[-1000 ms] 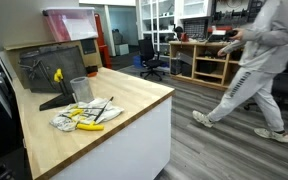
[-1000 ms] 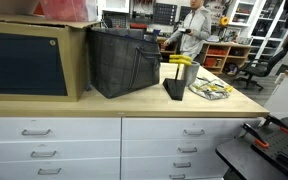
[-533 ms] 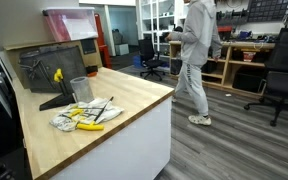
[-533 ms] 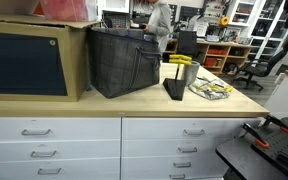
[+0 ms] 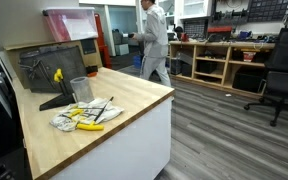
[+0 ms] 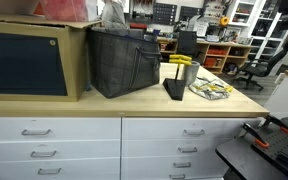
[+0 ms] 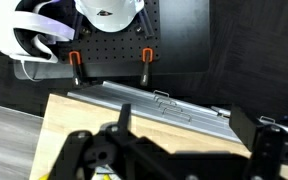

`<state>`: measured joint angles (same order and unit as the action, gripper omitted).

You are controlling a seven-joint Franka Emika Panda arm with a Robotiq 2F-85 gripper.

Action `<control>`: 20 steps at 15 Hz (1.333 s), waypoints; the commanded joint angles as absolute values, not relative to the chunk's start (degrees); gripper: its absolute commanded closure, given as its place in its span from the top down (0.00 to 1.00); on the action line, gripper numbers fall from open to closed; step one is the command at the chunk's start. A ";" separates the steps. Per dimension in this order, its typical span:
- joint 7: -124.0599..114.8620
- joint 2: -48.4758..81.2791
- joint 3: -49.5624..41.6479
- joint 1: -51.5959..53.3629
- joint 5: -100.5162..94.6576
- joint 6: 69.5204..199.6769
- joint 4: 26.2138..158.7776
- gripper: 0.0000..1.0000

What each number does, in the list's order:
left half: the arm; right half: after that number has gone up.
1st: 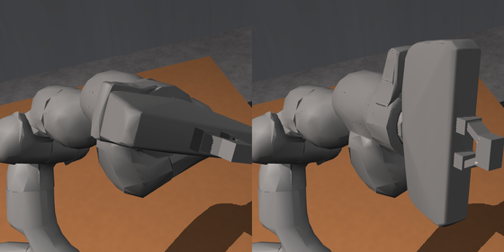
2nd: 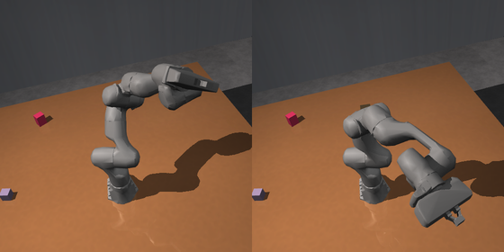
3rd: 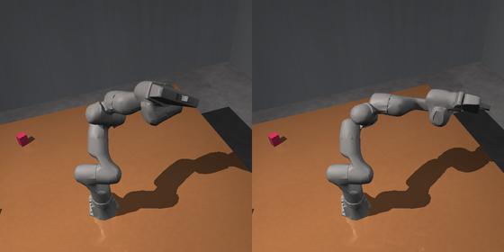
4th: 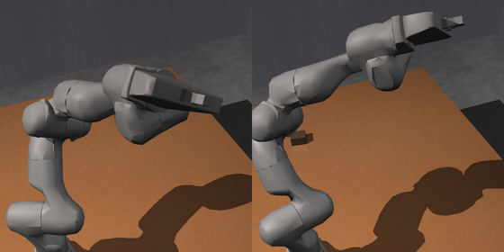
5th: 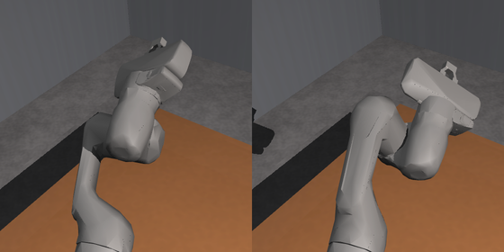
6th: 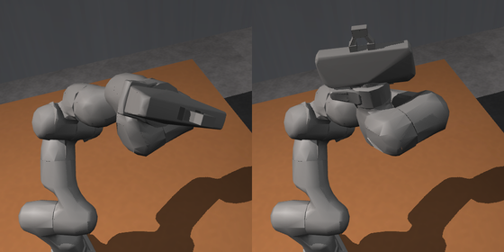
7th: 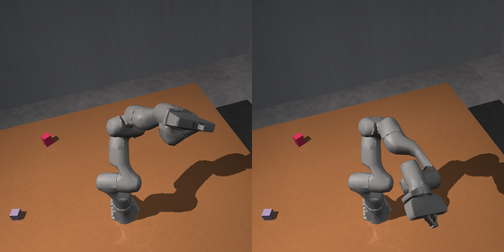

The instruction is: Remove one black object from the black stand

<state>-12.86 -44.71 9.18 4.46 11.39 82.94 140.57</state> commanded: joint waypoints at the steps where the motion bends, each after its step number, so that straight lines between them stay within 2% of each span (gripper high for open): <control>1: -15.29 -38.72 8.90 0.66 10.76 85.39 137.71 1.00; 9: -29.75 -18.38 11.44 -2.41 8.65 96.32 122.28 1.00; 20: -16.93 12.81 7.90 3.40 -7.61 88.55 90.43 1.00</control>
<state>-20.31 5.55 9.48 0.85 -4.80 94.53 100.41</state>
